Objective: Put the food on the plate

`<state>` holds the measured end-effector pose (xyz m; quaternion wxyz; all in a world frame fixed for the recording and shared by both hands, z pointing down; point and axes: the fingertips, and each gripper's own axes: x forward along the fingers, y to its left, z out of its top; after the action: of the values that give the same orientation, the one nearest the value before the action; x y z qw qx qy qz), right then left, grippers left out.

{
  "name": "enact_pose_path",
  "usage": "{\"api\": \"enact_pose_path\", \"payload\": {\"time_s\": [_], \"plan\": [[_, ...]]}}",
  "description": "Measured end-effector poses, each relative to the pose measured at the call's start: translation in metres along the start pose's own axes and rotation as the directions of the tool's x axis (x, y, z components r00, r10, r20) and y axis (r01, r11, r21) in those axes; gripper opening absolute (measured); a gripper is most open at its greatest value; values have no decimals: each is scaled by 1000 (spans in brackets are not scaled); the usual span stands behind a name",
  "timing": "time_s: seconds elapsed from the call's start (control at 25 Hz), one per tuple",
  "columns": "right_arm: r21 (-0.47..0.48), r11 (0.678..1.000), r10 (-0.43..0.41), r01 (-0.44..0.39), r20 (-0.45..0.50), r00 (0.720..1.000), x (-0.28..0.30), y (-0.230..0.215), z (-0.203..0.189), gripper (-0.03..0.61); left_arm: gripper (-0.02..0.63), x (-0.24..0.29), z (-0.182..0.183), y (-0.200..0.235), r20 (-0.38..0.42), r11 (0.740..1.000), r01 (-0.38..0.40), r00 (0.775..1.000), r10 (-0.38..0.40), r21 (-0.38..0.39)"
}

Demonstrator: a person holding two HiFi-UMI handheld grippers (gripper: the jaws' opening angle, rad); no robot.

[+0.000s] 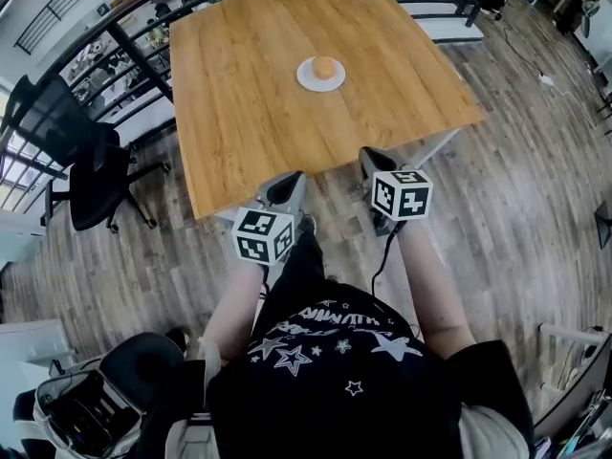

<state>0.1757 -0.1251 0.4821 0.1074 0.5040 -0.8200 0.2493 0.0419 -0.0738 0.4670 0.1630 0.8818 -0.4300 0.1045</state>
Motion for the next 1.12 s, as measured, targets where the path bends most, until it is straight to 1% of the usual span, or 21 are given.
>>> {"api": "enact_pose_path", "payload": {"time_s": [0.12, 0.24, 0.44, 0.68, 0.92, 1.12], "plan": [[-4, 1000, 14, -14, 4, 1000, -20, -2, 1, 3, 2, -4, 2, -21, 0, 1000, -1, 1000, 1, 5], [-2, 1000, 22, -22, 9, 1000, -31, 1, 0, 2, 2, -10, 1, -30, 0, 1000, 2, 1000, -2, 7], [1, 999, 34, -34, 16, 999, -41, 12, -5, 2, 2, -21, -2, -34, -8, 1000, 2, 1000, -2, 12], [-13, 999, 38, -38, -3, 999, -52, 20, -20, 2, 2, -33, -9, -41, -8, 1000, 2, 1000, -1, 15], [-12, 999, 44, -44, -3, 999, -64, 29, -33, 2, 2, -46, -21, -46, -11, 1000, -6, 1000, 6, 8], [-14, 999, 47, -47, 0, 999, -69, 36, -35, 2, 2, -55, -25, -44, -12, 1000, -14, 1000, 14, 2]]}}
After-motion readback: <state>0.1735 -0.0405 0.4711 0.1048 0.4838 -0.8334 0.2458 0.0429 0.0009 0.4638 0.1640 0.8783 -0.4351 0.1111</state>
